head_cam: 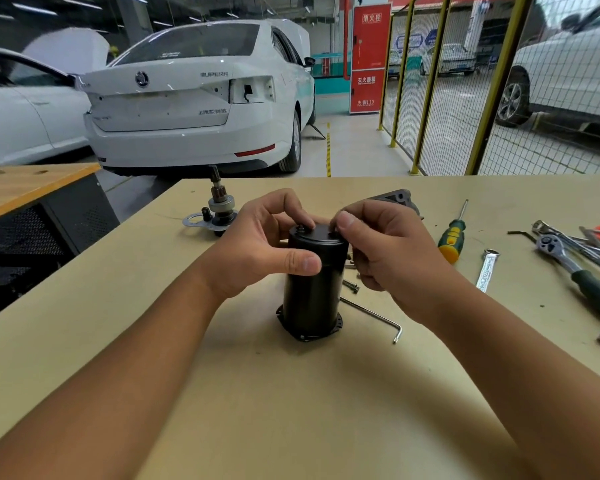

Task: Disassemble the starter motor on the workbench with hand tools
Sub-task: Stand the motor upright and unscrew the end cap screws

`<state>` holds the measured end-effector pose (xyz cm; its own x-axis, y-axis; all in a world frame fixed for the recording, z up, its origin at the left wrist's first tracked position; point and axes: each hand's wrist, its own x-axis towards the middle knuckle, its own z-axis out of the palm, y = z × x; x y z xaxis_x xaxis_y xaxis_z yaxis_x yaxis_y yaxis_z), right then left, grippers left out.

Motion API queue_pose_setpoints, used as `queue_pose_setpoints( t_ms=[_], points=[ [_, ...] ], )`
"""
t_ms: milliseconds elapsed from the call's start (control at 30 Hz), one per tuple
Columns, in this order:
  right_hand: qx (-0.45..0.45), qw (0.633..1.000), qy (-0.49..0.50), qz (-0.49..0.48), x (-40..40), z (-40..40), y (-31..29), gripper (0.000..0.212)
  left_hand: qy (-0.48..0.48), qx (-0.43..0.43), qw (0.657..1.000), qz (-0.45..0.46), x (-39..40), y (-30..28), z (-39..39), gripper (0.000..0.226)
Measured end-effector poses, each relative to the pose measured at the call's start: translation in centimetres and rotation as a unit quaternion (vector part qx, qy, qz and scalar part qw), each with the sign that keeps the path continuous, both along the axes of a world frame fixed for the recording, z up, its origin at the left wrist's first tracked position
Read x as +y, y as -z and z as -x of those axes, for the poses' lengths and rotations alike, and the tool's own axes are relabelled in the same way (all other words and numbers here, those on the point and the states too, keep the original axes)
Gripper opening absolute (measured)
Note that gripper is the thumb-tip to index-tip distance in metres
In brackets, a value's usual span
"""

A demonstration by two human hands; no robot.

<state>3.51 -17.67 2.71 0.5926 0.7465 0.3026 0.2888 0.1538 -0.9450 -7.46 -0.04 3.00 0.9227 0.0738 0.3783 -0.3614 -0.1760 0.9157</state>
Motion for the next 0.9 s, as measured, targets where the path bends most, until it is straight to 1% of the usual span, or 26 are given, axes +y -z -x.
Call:
queue_pose_setpoints(
  t_ms=[100,200,333,400,467,533,733,833,867,900],
  points=[
    [-0.044,0.999,0.020,0.005,0.3,-0.1,0.1,0.021,0.004,-0.002,1.000,0.016,-0.1,0.0,0.0,0.045],
    [-0.059,0.998,0.011,0.016,0.2,-0.4,-0.1,0.021,0.003,-0.003,1.000,0.008,-0.1,-0.1,-0.1,0.044],
    [0.012,0.999,-0.048,-0.006,-0.3,-1.3,-0.2,0.021,0.000,-0.002,1.000,0.003,-0.1,0.0,-0.1,0.046],
    [0.037,0.997,-0.073,-0.008,-0.5,-1.3,0.0,0.015,-0.006,-0.002,1.000,-0.006,-0.1,0.0,-0.1,0.047],
    [0.077,0.993,-0.085,-0.013,-0.2,-1.3,0.4,0.009,-0.009,0.000,1.000,-0.012,-0.1,-0.1,0.0,0.047],
    [0.103,0.990,-0.087,-0.026,0.0,-1.3,0.6,0.009,-0.009,0.000,1.000,-0.011,-0.1,-0.1,0.0,0.046],
    [0.014,0.997,-0.069,-0.026,0.1,-1.5,0.4,0.019,-0.010,-0.001,1.000,-0.001,0.0,0.1,-0.1,0.050],
    [-0.086,0.995,-0.043,-0.004,-0.1,-1.7,0.0,0.021,-0.006,-0.003,1.000,0.003,0.0,0.2,-0.2,0.049],
    [-0.096,0.994,-0.046,-0.003,-0.1,-1.7,-0.2,0.021,-0.007,-0.003,1.000,0.006,0.0,0.2,-0.2,0.049],
    [-0.074,0.996,-0.058,-0.007,-0.1,-1.7,-0.2,0.021,-0.009,-0.002,1.000,0.007,0.1,0.2,-0.2,0.049]
  ],
)
